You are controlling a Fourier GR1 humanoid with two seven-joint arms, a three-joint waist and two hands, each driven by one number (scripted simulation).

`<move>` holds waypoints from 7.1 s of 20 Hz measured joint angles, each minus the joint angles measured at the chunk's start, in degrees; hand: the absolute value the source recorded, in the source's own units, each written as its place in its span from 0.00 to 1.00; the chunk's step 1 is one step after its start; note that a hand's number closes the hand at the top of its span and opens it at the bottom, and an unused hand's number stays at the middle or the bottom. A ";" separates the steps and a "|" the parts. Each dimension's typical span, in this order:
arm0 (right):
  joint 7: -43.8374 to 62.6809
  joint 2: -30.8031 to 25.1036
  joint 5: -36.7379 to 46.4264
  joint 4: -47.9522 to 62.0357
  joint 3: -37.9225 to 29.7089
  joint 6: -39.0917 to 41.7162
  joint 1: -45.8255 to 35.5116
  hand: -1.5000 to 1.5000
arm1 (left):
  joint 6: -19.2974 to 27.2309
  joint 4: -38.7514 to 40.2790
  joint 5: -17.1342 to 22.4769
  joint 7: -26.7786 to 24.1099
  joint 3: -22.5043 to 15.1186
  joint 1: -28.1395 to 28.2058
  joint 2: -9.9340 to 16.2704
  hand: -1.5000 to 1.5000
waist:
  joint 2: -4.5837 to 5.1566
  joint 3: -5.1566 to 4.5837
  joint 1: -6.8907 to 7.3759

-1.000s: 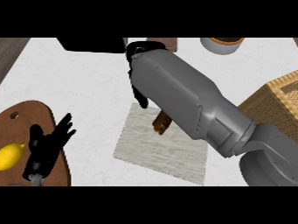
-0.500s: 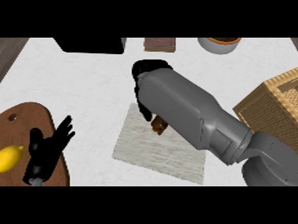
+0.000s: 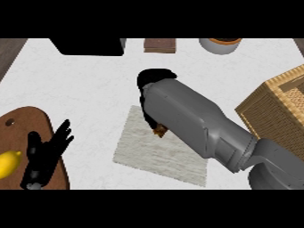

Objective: Pick the sweet potato from the placemat and place it in the basket

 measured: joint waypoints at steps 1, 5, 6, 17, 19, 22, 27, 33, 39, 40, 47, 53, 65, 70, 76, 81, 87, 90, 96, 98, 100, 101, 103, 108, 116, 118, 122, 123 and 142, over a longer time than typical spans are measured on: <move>0.14 0.00 0.13 -0.28 0.39 -0.47 0.72 0.00 | -0.17 -0.29 0.06 -0.11 0.17 0.22 0.01 0.50 | -0.02 -0.01 0.00; -0.99 0.12 1.60 -0.03 1.85 -2.13 3.21 0.00 | -0.35 -0.45 -0.38 0.77 0.55 0.07 0.01 0.50 | 0.08 -0.02 0.01; -1.14 0.13 1.93 -0.28 2.18 -2.55 3.89 0.00 | -0.14 -0.27 -0.69 0.99 0.53 -0.04 -0.22 0.50 | 0.07 0.01 -0.06; -1.01 0.08 1.05 0.93 3.90 -2.65 6.63 0.00 | -1.66 -0.48 -1.17 0.98 1.69 0.11 -0.49 0.50 | 0.14 -0.04 0.21; -0.37 0.04 0.61 0.52 4.39 -2.72 7.40 0.00 | -1.64 -1.10 -1.49 0.10 1.55 0.77 -0.92 0.50 | 0.10 -0.08 0.30; -0.57 0.07 0.98 0.65 5.10 -3.04 8.51 0.00 | -2.45 -0.54 -1.22 -0.01 2.22 0.78 -0.86 0.50 | 0.11 -0.04 0.14; -1.12 0.13 1.50 0.84 6.15 -4.02 10.34 0.00 | -2.07 -0.55 -2.25 0.44 2.29 0.64 -1.46 0.50 | 0.16 0.03 0.30; -1.08 0.15 1.92 0.72 6.96 -5.19 11.80 1.00 | -2.10 -1.44 -2.75 2.15 2.63 0.66 -1.75 0.50 | 0.17 -0.01 0.30; -3.94 0.28 4.49 1.12 8.82 -3.41 11.41 1.00 | -2.74 -1.20 -3.10 2.49 3.54 0.75 -1.86 0.50 | 0.15 -0.03 0.01; -4.67 0.32 5.33 1.68 9.31 -2.97 11.68 1.00 | -2.61 -1.57 -3.17 2.48 3.58 1.06 -2.09 0.50 | 0.12 -0.03 -0.10; -8.28 -0.40 9.61 -2.73 12.01 -3.41 14.49 1.00 | -2.50 -1.79 -3.87 2.27 4.40 2.27 -2.52 0.50 | -0.31 0.03 -1.23; -17.93 -0.93 16.42 -18.94 19.41 -12.80 22.50 1.00 | -1.58 -2.29 -2.92 2.75 6.01 6.25 -2.05 0.50 | -2.61 0.23 -5.82; -28.34 -12.20 20.24 -51.19 13.71 -39.38 35.19 1.00 | -0.34 -5.21 -1.30 2.39 9.03 12.51 -1.15 0.50 | -3.15 0.70 -11.87; -30.62 -19.82 18.78 -66.47 5.49 -46.55 38.62 1.00 | -0.01 -6.36 -0.79 2.06 9.83 14.18 -1.18 0.50 | -3.07 0.56 -13.20; -29.62 -34.57 15.19 -83.46 -5.49 -49.16 43.90 1.00 | -0.44 -7.24 -0.18 1.07 10.68 14.95 -1.02 0.50 | -2.48 0.26 -13.25; -26.30 -46.40 8.54 -95.25 -17.90 -49.31 48.47 1.00 | -0.98 -7.48 -0.52 0.01 10.18 14.18 -1.36 0.50 | -1.73 0.11 -11.79; -24.11 -57.48 -2.85 -101.84 -34.41 -46.64 55.00 1.00 | -1.58 -6.80 -1.41 -0.14 9.11 11.89 -1.70 0.50 | -0.94 0.13 -9.31; -25.53 -61.07 -8.85 -100.82 -42.81 -43.35 58.43 1.00 | -1.72 -6.42 -1.76 0.31 8.46 10.51 -2.19 0.50 | -0.71 0.13 -8.01; -34.14 -63.93 -18.51 -92.54 -58.49 -32.44 65.36 1.00 | -2.71 -5.52 -2.39 1.31 7.83 8.25 -2.13 0.50 | -0.50 0.03 -5.80; -37.63 -63.29 -19.98 -89.51 -62.33 -28.53 68.17 1.00 | -2.93 -4.77 -2.72 2.57 7.59 6.88 -2.21 0.50 | -0.44 0.01 -5.02; -42.23 -62.13 -21.03 -84.85 -65.30 -24.49 70.34 1.00 | -3.29 -4.58 -3.12 2.83 7.31 6.14 -2.30 0.50 | -0.35 -0.01 -4.28; -43.48 -61.68 -21.36 -82.86 -66.29 -22.91 70.77 1.00 | -3.03 -4.29 -3.65 2.76 6.88 5.69 -2.93 0.50 | -0.32 0.00 -3.87; -45.98 -60.22 -21.86 -79.48 -67.50 -20.13 71.82 1.00 | -3.34 -3.55 -4.18 2.20 6.70 5.03 -3.45 0.50 | -0.30 0.02 -3.23; -50.96 -55.51 -24.26 -70.88 -69.02 -14.84 72.72 1.00 | -4.36 -3.53 -4.29 2.99 7.15 4.07 -3.36 0.50 | -0.16 -0.08 -2.20; -57.76 -50.36 -21.15 -58.90 -69.65 -8.74 69.88 1.00 | -5.21 -2.77 -5.99 2.58 7.67 3.51 -4.43 0.50 | -0.22 -0.03 -1.63; -58.49 -51.02 -16.46 -55.99 -69.33 -10.97 69.61 1.00 | -5.37 -2.24 -6.15 1.99 7.73 3.20 -4.68 0.50 | -0.08 -0.01 -1.35; -63.38 -51.86 -8.71 -51.00 -68.06 -12.02 69.08 0.00 | -5.63 -1.76 -6.43 1.31 8.05 3.08 -5.08 0.50 | -0.13 0.07 -1.25; -65.16 -52.31 -7.22 -48.99 -67.84 -11.57 68.36 0.00 | -5.43 -2.01 -7.00 0.82 7.75 3.28 -5.32 0.50 | -0.12 0.08 -1.12; -77.85 -56.61 -6.41 -19.07 -78.38 -1.04 55.72 0.00 | -7.55 -2.79 -7.91 3.58 10.00 3.25 -6.04 0.50 | -0.13 -0.09 -1.35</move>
